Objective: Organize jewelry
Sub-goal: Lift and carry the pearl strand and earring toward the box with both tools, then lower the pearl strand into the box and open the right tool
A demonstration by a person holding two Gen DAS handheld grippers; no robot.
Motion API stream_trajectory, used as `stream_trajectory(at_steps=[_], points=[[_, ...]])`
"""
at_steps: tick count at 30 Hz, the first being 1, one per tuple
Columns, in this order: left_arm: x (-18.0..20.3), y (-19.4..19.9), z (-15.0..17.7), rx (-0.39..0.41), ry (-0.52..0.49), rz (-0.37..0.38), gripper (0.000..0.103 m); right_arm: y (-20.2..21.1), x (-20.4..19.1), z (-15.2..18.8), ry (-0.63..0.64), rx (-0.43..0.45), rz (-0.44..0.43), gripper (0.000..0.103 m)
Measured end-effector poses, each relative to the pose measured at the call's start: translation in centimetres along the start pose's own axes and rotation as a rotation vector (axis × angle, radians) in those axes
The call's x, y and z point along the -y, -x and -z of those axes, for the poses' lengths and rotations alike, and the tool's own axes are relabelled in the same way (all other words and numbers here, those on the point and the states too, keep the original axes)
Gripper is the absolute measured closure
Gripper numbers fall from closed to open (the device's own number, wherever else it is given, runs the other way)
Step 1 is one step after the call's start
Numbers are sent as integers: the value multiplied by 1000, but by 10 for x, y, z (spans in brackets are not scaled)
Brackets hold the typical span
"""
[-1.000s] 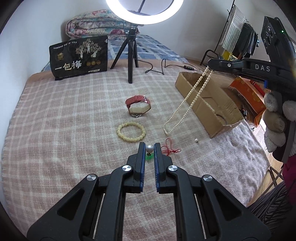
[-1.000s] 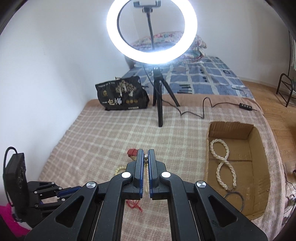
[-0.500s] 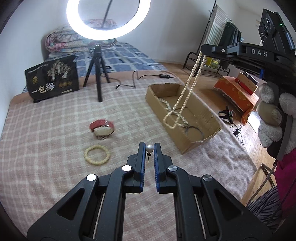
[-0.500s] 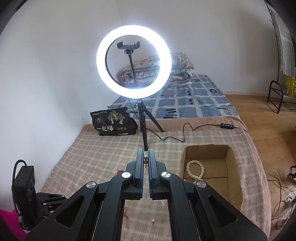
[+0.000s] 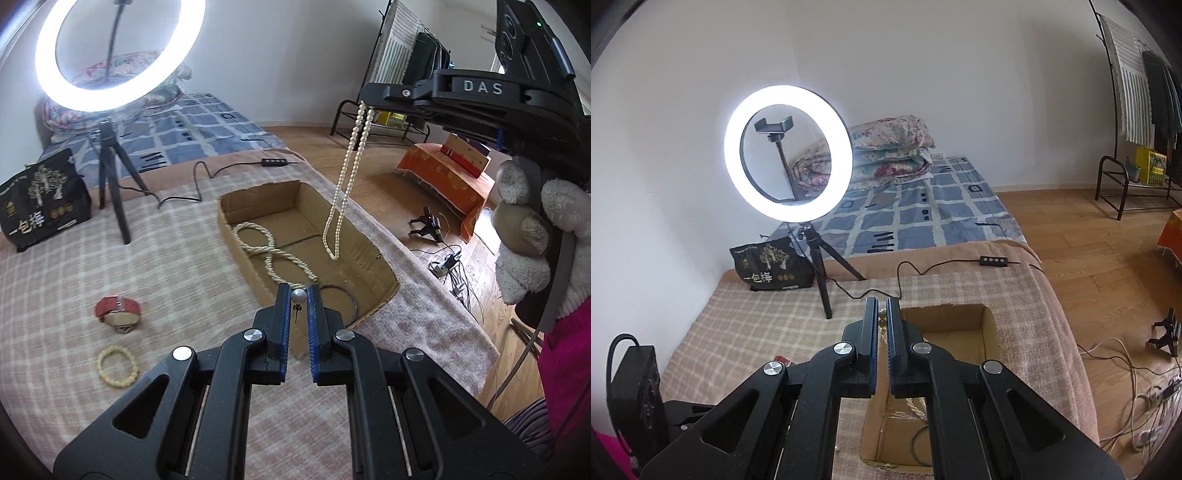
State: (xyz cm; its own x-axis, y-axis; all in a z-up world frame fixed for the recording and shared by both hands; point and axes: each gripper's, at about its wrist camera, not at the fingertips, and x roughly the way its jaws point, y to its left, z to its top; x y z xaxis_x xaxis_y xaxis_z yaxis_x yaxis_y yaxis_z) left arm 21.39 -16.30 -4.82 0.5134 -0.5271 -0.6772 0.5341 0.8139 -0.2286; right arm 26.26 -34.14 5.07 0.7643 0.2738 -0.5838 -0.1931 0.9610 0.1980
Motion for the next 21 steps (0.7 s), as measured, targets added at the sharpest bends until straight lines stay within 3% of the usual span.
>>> stream_trajectory(at_steps=[21], points=[[32, -89, 4, -97, -8, -5, 96, -66, 77, 34, -19, -174, 138, 100]])
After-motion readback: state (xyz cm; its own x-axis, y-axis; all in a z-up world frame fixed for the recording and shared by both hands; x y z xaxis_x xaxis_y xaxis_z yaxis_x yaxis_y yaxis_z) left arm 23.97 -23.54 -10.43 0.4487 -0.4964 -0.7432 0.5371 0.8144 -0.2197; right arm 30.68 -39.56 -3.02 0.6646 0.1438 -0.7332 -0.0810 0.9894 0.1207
